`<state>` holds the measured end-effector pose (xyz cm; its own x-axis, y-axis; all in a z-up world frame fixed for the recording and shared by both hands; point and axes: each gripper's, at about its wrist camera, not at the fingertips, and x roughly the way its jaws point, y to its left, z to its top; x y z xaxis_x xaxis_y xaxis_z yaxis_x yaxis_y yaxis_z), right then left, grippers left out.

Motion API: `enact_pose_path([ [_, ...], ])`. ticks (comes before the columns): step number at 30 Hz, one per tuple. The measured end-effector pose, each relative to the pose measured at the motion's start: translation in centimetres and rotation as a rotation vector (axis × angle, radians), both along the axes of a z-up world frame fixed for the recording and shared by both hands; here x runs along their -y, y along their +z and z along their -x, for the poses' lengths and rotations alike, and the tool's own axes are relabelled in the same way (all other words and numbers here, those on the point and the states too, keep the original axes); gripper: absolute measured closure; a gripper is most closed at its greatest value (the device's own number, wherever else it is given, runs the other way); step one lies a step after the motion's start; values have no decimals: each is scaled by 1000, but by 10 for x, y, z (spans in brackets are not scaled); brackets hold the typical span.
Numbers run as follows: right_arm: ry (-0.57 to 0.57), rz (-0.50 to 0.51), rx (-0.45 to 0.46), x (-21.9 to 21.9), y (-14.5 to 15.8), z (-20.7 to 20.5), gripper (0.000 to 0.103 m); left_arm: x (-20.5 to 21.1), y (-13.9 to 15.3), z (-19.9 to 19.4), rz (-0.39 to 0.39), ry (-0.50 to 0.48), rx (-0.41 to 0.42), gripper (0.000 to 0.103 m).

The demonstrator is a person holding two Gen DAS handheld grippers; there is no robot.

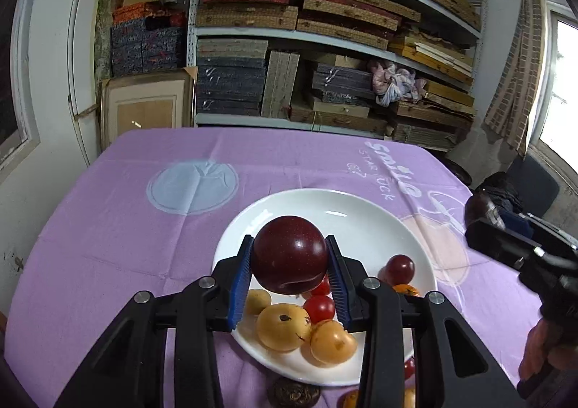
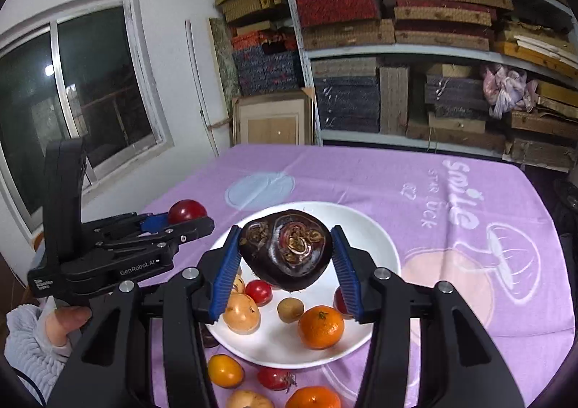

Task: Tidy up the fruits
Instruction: 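Carry the dark brown fruit and plum onto the white plate and open both grippers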

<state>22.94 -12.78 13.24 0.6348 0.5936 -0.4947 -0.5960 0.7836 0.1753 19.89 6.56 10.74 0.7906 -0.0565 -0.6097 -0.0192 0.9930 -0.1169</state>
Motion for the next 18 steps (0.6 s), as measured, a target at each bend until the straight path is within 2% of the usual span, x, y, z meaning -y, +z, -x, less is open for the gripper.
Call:
enact_pose_path([
  [3,15,73,-60,-23,-39,-25,55,-6,-28,-22,-8,5,-53,64],
  [9,12,181,-141,-37,-88,-51,54,-19,-65,-46,16,-11,-118,64],
  [16,42,214,-157,-45,-96,-51,54,-21,-73,-45,14,-18,-129,63],
  [17,37,214,-152,-45,-95,-50,53,-20,-72,-43,7,-14,-122,56],
  [18,34,213,-146,-45,-95,-49,50,-20,-71,-42,-4,-6,-113,40],
])
